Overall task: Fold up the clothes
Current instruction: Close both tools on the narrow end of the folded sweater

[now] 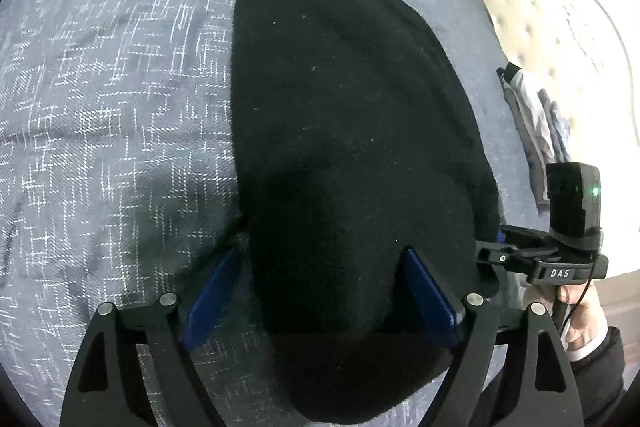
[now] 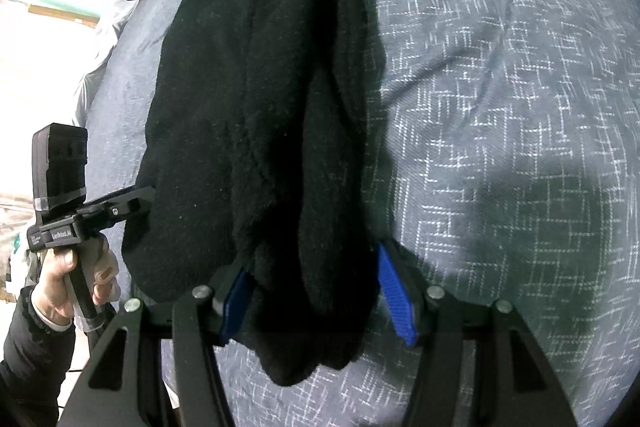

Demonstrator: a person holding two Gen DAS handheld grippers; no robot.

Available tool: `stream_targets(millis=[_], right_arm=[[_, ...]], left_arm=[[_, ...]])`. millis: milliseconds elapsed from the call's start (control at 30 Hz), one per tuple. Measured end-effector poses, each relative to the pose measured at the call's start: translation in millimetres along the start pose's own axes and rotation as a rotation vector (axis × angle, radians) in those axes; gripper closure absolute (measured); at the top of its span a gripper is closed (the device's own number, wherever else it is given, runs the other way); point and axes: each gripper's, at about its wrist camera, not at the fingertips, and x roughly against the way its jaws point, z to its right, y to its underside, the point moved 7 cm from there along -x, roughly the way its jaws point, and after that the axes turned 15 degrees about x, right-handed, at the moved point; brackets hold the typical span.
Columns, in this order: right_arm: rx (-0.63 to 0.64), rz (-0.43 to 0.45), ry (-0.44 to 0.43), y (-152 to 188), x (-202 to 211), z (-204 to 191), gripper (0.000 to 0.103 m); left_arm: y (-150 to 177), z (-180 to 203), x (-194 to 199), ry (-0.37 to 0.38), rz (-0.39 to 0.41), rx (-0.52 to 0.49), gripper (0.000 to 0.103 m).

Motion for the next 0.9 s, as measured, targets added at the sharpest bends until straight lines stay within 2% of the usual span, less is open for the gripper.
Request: stream_targets(millis=[167,233,267,367,633,900], right_arm=[[0.009,0.007,0.009,1.6,-1.3,-3.7,0.043],[0.02,0.01,0.011,2.3,-1.1,-6.2,0.05],[0.027,0.013,0.011,2.6,-0.9,-8.0,0.055],[0.03,0.014,0.006,2.8,-1.5,-11.6,0.06],[0.007,0.008,-0.009,-5.4,-13.1,-15.7,0.056],[0.013,0.019,-0.017,-8.1,-19.1,-19.6,0.058]], left_arm=[[-0.1,9.5,0.1,-0.001,0.007,-0.033,0.033],[-0.7,13.5,-0.6,-0.014,0.012,-0.052,0.036],[-1.8,13.7,-1.9,-0.013,0.011,-0.05,0.036],[-4.5,12.3,-4.6,-0.006,0.004,-0.042,0.035],[-11.4,8.6,-13.4,0.008,0.001,-0.012,0.027],[-11.2,9.7,-9.3,-0.008,0.013,-0.042,0.031]])
